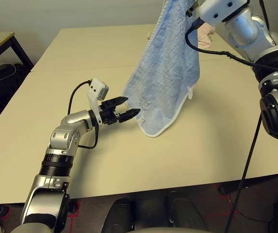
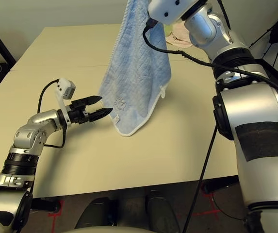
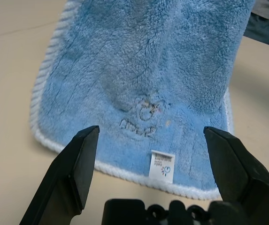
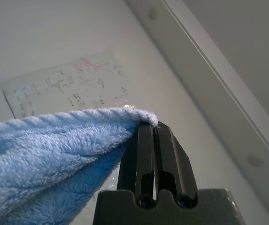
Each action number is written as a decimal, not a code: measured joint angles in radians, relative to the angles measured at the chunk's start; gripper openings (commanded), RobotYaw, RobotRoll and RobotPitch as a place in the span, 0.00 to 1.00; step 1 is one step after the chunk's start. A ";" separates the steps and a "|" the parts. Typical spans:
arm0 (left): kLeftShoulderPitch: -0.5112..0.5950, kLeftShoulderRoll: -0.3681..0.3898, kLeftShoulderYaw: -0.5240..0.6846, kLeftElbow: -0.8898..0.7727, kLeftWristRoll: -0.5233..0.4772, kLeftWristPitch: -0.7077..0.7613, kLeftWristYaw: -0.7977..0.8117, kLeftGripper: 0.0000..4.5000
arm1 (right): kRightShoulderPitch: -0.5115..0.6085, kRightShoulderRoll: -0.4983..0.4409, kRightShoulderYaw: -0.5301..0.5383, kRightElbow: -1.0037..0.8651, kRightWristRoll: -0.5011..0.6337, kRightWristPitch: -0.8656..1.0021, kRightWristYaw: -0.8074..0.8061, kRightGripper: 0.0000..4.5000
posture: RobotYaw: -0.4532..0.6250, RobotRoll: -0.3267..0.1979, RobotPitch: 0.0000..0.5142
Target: Fold the towel and set it aside.
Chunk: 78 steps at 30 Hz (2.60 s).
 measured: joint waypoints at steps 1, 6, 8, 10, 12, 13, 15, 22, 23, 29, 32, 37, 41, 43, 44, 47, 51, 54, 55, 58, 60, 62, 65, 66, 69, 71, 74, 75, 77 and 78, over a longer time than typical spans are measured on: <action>-0.001 0.005 0.000 0.004 0.000 0.001 0.000 1.00 | 0.000 -0.002 0.001 0.000 -0.001 -0.015 0.001 0.01 | 0.45 0.62 0.02; -0.006 0.015 0.009 0.034 0.001 0.001 0.000 1.00 | 0.000 -0.003 0.001 0.000 0.017 -0.120 0.056 0.01 | 0.45 0.62 0.02; -0.006 0.015 0.009 0.035 0.002 0.000 -0.001 1.00 | 0.000 -0.002 0.000 -0.001 0.040 -0.163 0.091 0.01 | 0.44 0.62 0.02; -0.007 0.015 0.009 0.041 0.010 -0.005 -0.001 1.00 | 0.001 -0.003 0.000 -0.001 0.062 -0.201 0.116 0.01 | 0.44 0.62 0.01; -0.011 0.015 0.008 0.060 0.026 -0.026 0.002 1.00 | 0.008 -0.006 0.000 -0.002 0.087 -0.232 0.143 0.01 | 0.43 0.62 0.01; -0.013 0.016 0.007 0.077 0.040 -0.041 0.007 1.00 | 0.012 -0.007 0.000 -0.002 0.102 -0.245 0.160 0.01 | 0.43 0.62 0.01; -0.021 0.016 0.007 0.109 0.064 -0.069 0.022 1.00 | 0.019 -0.012 0.000 -0.002 0.131 -0.264 0.196 0.01 | 0.43 0.62 0.01; -0.094 0.005 0.008 0.237 0.135 -0.176 0.084 1.00 | 0.023 -0.028 -0.003 -0.002 0.216 -0.282 0.289 0.01 | 0.42 0.62 0.00; -0.101 0.001 0.013 0.253 0.139 -0.192 0.094 1.00 | 0.023 -0.030 -0.003 -0.002 0.224 -0.283 0.296 0.01 | 0.42 0.62 0.00; -0.147 -0.034 0.017 0.311 0.138 -0.220 0.078 1.00 | 0.023 -0.037 -0.003 -0.007 0.280 -0.306 0.349 0.01 | 0.40 0.62 0.00; -0.166 -0.059 0.017 0.323 0.129 -0.221 0.048 1.00 | 0.023 -0.037 -0.002 -0.010 0.308 -0.322 0.385 0.01 | 0.40 0.62 0.00; -0.178 -0.080 0.017 0.348 0.121 -0.216 0.004 1.00 | 0.023 -0.034 0.004 -0.011 0.316 -0.331 0.433 0.01 | 0.41 0.62 0.01; -0.215 -0.097 0.017 0.383 0.124 -0.219 0.002 1.00 | 0.030 -0.024 0.010 -0.011 0.320 -0.343 0.470 0.01 | 0.42 0.62 0.01; -0.225 -0.098 0.017 0.398 0.128 -0.224 0.002 1.00 | 0.034 -0.022 0.013 -0.011 0.318 -0.351 0.488 0.01 | 0.42 0.62 0.01; -0.230 -0.099 0.017 0.408 0.129 -0.228 0.001 1.00 | 0.035 -0.022 0.017 -0.011 0.316 -0.355 0.494 0.01 | 0.42 0.62 0.01; -0.246 -0.100 0.017 0.434 0.132 -0.237 0.002 1.00 | 0.041 -0.021 0.037 -0.011 0.285 -0.376 0.501 0.01 | 0.42 0.62 0.02; -0.254 -0.103 0.017 0.451 0.133 -0.246 0.001 1.00 | 0.044 -0.021 0.040 -0.012 0.229 -0.390 0.494 0.01 | 0.43 0.62 0.02; -0.254 -0.103 0.017 0.460 0.133 -0.248 0.001 1.00 | 0.044 -0.024 0.039 -0.011 0.166 -0.381 0.463 0.01 | 0.43 0.62 0.02; -0.254 -0.103 0.017 0.460 0.133 -0.248 0.001 1.00 | 0.044 -0.027 0.039 -0.012 0.151 -0.377 0.453 0.01 | 0.43 0.62 0.02; -0.254 -0.100 0.017 0.461 0.133 -0.248 -0.002 1.00 | 0.044 -0.035 0.035 -0.011 0.119 -0.368 0.423 0.01 | 0.43 0.62 0.02; -0.254 -0.096 0.017 0.461 0.134 -0.248 -0.004 1.00 | 0.043 -0.037 0.035 -0.011 0.099 -0.369 0.403 0.01 | 0.43 0.62 0.02; -0.253 -0.094 0.017 0.461 0.134 -0.248 -0.006 1.00 | 0.040 -0.037 0.034 -0.012 0.081 -0.375 0.383 0.01 | 0.43 0.62 0.02; -0.242 -0.090 0.017 0.461 0.134 -0.248 -0.010 1.00 | 0.031 -0.037 0.031 -0.012 0.067 -0.382 0.353 0.01 | 0.43 0.62 0.02; -0.239 -0.087 0.017 0.460 0.134 -0.248 -0.010 1.00 | 0.027 -0.036 0.031 -0.012 0.066 -0.382 0.346 0.01 | 0.44 0.62 0.02; -0.228 -0.069 0.017 0.456 0.133 -0.245 -0.013 1.00 | 0.001 -0.020 0.011 -0.003 0.110 -0.376 0.344 0.01 | 0.44 0.62 0.02; -0.223 -0.064 0.017 0.452 0.133 -0.240 -0.015 1.00 | -0.024 -0.004 -0.016 0.001 0.183 -0.363 0.361 0.01 | 0.44 0.62 0.02; -0.219 -0.059 0.018 0.449 0.133 -0.235 -0.016 1.00 | -0.036 0.004 -0.018 0.002 0.231 -0.363 0.388 0.01 | 0.45 0.62 0.02; -0.218 -0.057 0.018 0.447 0.133 -0.233 -0.016 1.00 | -0.036 0.004 -0.018 0.002 0.244 -0.363 0.398 0.01 | 0.45 0.62 0.02; -0.216 -0.054 0.018 0.446 0.133 -0.232 -0.016 1.00 | -0.036 0.003 -0.019 0.002 0.266 -0.360 0.409 0.01 | 0.45 0.62 0.02; -0.216 -0.054 0.018 0.446 0.133 -0.232 -0.016 1.00 | -0.036 0.001 -0.021 0.002 0.272 -0.354 0.412 0.01 | 0.45 0.62 0.02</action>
